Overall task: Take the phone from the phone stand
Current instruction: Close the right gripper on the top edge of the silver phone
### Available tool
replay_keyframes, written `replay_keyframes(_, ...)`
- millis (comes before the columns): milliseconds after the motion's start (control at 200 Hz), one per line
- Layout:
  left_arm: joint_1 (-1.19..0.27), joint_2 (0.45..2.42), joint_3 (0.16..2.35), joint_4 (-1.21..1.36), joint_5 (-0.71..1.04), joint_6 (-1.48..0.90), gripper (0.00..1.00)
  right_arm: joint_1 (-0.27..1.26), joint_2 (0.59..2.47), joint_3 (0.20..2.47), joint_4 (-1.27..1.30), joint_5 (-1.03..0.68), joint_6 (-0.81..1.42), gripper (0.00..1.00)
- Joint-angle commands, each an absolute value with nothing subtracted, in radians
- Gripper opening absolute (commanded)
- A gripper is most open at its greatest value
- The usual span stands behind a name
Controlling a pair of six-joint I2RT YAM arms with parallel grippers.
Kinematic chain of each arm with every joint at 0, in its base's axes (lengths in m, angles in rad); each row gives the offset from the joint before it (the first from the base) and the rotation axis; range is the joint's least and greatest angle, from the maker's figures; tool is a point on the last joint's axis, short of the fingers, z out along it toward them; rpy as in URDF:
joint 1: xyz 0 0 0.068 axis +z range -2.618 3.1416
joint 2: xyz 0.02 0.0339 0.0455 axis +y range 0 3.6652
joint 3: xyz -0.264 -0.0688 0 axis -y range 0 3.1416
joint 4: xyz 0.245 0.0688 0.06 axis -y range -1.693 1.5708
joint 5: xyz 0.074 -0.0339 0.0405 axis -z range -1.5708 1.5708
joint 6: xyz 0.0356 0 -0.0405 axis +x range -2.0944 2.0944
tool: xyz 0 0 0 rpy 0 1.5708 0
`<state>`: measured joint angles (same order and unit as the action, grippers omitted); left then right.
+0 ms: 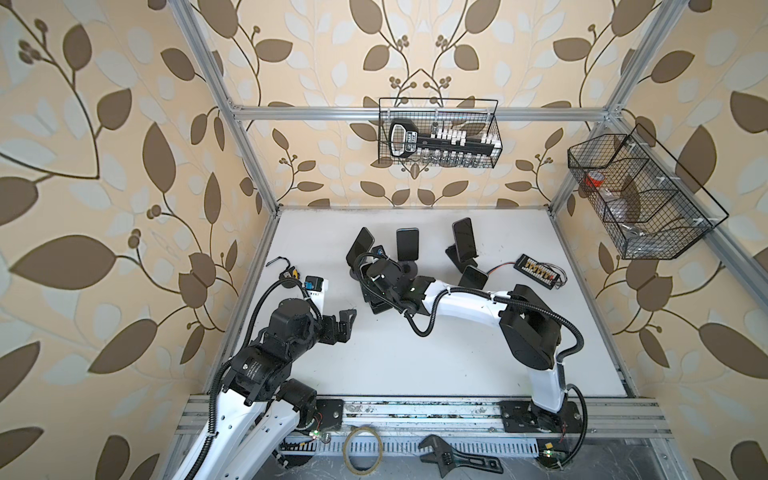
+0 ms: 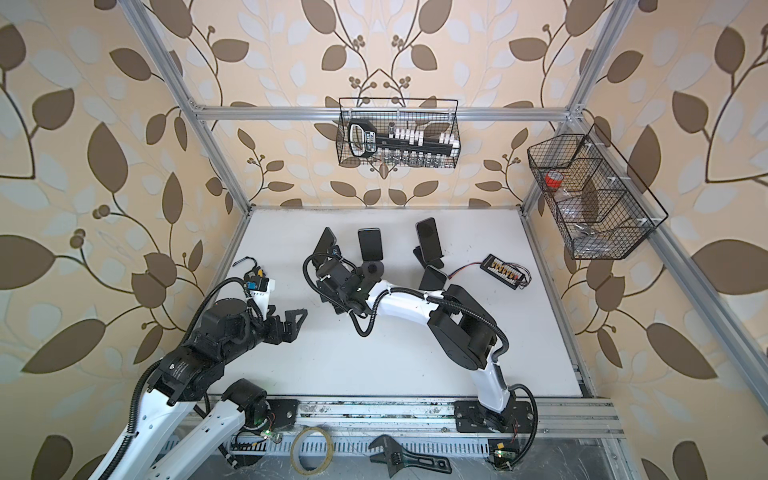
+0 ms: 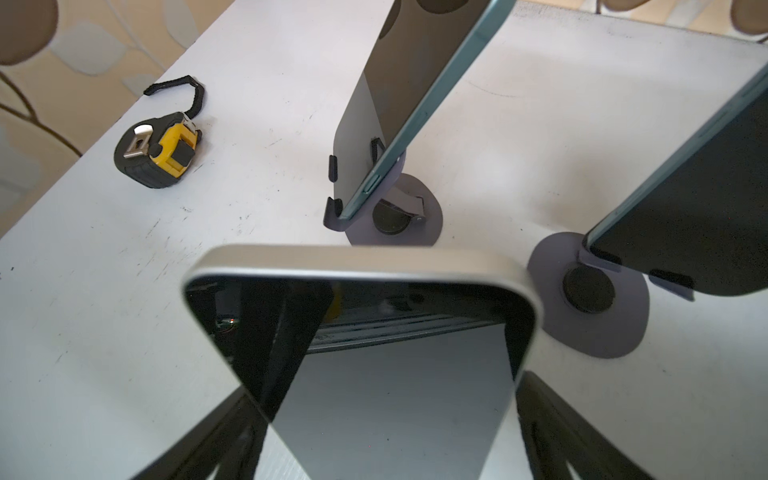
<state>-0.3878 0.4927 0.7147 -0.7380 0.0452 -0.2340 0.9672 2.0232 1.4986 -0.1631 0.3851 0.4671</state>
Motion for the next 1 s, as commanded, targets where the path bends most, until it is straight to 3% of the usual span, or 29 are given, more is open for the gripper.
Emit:
replay_keyframes(0, -0.399, 0.485, 0.751, -0.735, 0.049, -0.213, 0.99, 0.965, 2.055, 1.542, -0.185, 0.388, 0.467, 0.92)
replay_keyframes(995, -0.398, 0.482, 0.751, -0.735, 0.030, -0.216, 0.99, 0.971, 2.030, 1.557, -0.210, 0.387, 0.477, 0.74)
